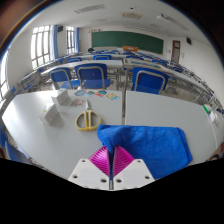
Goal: Fold towel
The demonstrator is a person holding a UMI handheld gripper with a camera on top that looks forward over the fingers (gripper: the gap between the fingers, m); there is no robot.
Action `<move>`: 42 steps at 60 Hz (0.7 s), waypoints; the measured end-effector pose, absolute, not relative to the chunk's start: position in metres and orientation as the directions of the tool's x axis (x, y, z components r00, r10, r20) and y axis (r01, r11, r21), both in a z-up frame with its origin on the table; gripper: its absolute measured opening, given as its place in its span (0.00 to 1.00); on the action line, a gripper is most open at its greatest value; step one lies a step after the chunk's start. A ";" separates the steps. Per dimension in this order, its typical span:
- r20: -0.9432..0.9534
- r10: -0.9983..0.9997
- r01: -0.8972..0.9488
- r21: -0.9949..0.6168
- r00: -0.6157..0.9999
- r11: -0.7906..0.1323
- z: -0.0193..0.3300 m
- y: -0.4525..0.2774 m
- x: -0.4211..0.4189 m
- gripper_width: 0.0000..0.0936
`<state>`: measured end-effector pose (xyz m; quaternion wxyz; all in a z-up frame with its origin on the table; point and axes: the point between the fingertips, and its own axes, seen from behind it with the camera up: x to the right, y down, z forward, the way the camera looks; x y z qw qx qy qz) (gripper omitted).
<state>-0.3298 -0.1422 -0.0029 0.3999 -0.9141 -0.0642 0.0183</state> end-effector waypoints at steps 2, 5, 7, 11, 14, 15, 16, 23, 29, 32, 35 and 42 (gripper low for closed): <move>-0.007 0.127 0.080 -0.739 0.992 -0.668 0.008 -0.142 -0.332 0.03; -0.058 0.131 0.043 -0.754 0.990 -0.655 0.031 -0.140 -0.333 0.03; -0.098 0.136 0.012 -0.766 0.986 -0.643 0.050 -0.139 -0.334 0.03; -0.164 0.135 -0.047 -0.789 0.977 -0.613 0.086 -0.133 -0.328 0.03; -0.190 0.121 -0.083 -0.801 0.974 -0.593 0.102 -0.127 -0.317 0.03; -0.195 0.114 -0.092 -0.804 0.974 -0.588 0.106 -0.126 -0.311 0.03; -0.198 0.105 -0.100 -0.806 0.975 -0.584 0.109 -0.124 -0.303 0.03; -0.178 0.024 -0.129 -0.795 0.984 -0.593 0.100 -0.117 -0.241 0.09; -0.125 -0.076 -0.144 -0.752 0.989 -0.643 0.067 -0.118 -0.185 0.60; -0.088 -0.121 -0.146 -0.746 0.989 -0.650 0.054 -0.124 -0.153 0.82; -0.053 -0.152 -0.141 -0.737 0.987 -0.661 0.049 -0.128 -0.134 0.87; -0.036 -0.176 -0.144 -0.746 0.984 -0.650 0.053 -0.143 -0.110 0.91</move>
